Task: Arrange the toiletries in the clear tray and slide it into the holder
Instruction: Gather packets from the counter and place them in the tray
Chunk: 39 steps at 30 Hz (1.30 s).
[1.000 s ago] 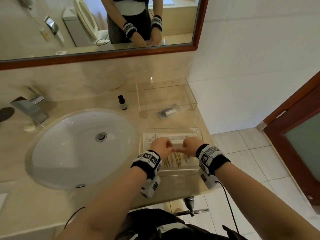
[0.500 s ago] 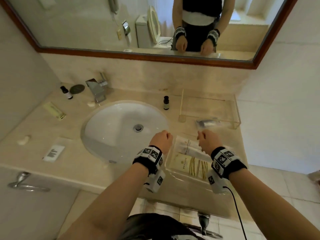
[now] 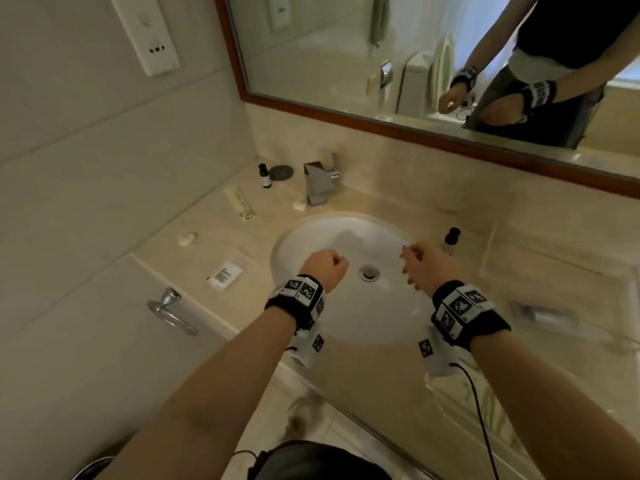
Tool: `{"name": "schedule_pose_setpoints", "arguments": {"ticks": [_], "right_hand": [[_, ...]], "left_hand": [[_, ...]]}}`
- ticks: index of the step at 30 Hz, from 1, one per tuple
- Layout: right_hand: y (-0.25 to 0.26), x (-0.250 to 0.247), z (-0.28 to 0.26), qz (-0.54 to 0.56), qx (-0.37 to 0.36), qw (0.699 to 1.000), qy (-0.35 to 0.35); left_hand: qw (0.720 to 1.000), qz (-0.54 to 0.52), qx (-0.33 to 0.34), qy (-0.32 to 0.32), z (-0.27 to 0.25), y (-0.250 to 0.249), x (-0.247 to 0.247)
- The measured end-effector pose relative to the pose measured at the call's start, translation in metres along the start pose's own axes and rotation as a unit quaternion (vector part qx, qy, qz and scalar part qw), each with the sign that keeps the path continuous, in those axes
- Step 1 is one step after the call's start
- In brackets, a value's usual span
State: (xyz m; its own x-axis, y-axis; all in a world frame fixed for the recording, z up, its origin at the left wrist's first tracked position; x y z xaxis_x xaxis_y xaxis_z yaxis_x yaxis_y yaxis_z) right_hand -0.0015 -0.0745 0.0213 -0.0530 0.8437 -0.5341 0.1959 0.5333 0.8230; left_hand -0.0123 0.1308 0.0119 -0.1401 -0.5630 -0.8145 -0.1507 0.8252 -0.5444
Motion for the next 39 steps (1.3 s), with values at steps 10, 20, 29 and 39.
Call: {"name": "schedule_pose_setpoints", "arguments": {"ticks": [10,20,29,39], "right_hand": [[0.128,0.18,0.106,-0.038,-0.043,0.992,0.114],[0.2,0.364,0.21,-0.183,-0.024,0.968,0.171],[0.182,0.419,0.237,-0.259,0.03,0.956,0.136],[0.153,0.374,0.216,0.065,0.121,0.976,0.172]], "left_hand": [[0.997,0.064,-0.005,0.046,0.075,0.111,-0.056],[0.97,0.179,-0.032,0.159,0.149,0.206,-0.092],[0.985,0.101,-0.069,0.117,0.153,0.265,-0.103],[0.987,0.092,-0.073,0.109,0.139,0.256,-0.102]]}}
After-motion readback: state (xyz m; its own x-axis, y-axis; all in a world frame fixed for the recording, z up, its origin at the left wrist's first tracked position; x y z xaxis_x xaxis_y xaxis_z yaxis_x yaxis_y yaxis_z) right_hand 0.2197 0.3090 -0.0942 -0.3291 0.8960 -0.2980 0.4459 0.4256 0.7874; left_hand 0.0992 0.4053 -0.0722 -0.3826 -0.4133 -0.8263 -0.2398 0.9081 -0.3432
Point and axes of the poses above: each hand's wrist, its own z-axis towards the middle knuckle, its own x-axis out of the palm, y = z × x, the point moved 10 cm from there along z, towards the middle knuckle, and after that the axes turned 6 degrees about z, right-handed, at the moved point
